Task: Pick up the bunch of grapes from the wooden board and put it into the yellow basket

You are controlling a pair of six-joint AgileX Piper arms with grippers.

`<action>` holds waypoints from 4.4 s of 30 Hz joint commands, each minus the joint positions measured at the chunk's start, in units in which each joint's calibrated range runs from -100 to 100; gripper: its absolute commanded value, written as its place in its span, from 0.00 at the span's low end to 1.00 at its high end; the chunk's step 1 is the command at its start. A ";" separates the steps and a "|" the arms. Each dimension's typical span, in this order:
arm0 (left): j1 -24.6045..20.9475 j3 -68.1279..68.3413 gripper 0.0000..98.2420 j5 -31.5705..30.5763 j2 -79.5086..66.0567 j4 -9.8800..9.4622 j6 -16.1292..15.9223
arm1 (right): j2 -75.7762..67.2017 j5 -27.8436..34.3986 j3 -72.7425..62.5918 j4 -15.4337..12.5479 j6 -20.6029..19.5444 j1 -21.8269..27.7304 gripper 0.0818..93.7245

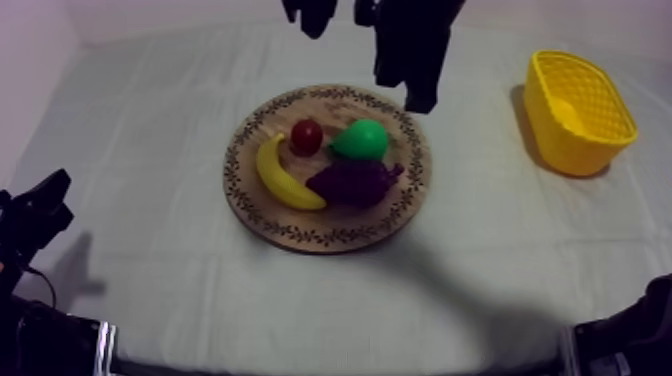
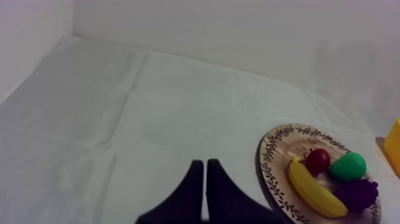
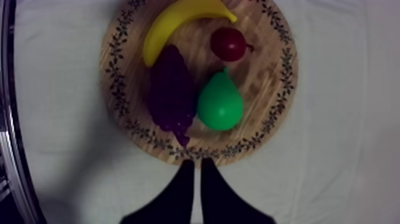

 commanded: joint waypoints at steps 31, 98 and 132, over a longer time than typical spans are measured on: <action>0.00 -0.03 0.00 -0.03 0.00 -0.03 -0.01 | 10.25 -4.33 5.05 -0.93 1.59 -1.45 0.95; 0.00 -0.03 0.00 -0.03 0.00 -0.03 -0.01 | 14.95 -10.16 1.31 -0.61 2.49 2.04 0.33; 0.00 -0.03 0.00 -0.03 0.00 -0.03 -0.01 | -6.65 -37.79 8.96 3.15 -12.22 26.93 0.31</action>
